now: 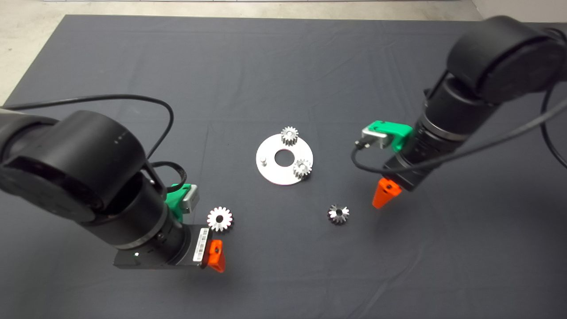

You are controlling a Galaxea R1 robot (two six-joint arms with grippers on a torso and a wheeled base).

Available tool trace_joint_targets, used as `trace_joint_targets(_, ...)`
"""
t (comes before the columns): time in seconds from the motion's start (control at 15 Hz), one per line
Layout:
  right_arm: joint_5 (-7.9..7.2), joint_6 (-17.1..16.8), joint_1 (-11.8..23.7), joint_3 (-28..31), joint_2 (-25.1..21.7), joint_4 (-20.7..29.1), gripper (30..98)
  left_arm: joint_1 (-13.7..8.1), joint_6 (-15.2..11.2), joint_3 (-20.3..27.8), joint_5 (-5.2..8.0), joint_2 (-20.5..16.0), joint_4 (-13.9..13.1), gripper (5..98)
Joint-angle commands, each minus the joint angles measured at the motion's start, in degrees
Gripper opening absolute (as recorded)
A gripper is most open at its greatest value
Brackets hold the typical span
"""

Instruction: Remove an incorrectly installed larger gear and replace it with the correct smaller gear

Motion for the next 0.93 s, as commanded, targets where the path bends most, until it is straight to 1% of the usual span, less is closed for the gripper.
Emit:
trace_joint_targets(0.0,-5.55,-4.7,0.6,-2.3,4.4,1.3,97.6,-1.0,-0.1,0.1,0.6,-0.1,0.2,97.6)
trace_joint_targets(0.13,-5.55,-5.5,-0.1,-3.1,4.7,0.9,97.6,-1.1,-0.1,-0.1,0.51,-0.4,0.2,97.6)
trace_joint_targets(0.27,-5.55,-8.2,-1.3,-3.3,5.8,-1.0,97.6,-1.2,-0.1,-0.1,0.51,-0.1,0.2,97.6)
trace_joint_targets(0.33,-5.55,-8.5,-2.1,-3.7,5.8,-2.3,97.6,-1.3,-0.1,-0.1,0.51,-0.4,0.2,97.6)
trace_joint_targets(0.53,-5.46,-9.4,-2.7,-3.5,6.6,-6.8,97.6,-1.3,-0.1,0.1,0.74,-0.7,0.2,97.6)
trace_joint_targets(0.67,-5.46,-9.8,-2.8,-3.2,7.0,-7.5,97.6,-1.3,-0.1,0.0,1.04,-0.6,0.2,97.6)
trace_joint_targets(0.73,-5.55,-10.5,-2.8,-2.3,7.2,-7.9,97.6,-1.3,-0.1,0.1,1.04,-0.6,0.2,97.6)
trace_joint_targets(0.87,-5.46,-10.5,-2.8,-0.7,7.3,-11.0,97.6,-1.3,-0.1,-0.1,1.04,-0.7,0.2,97.6)
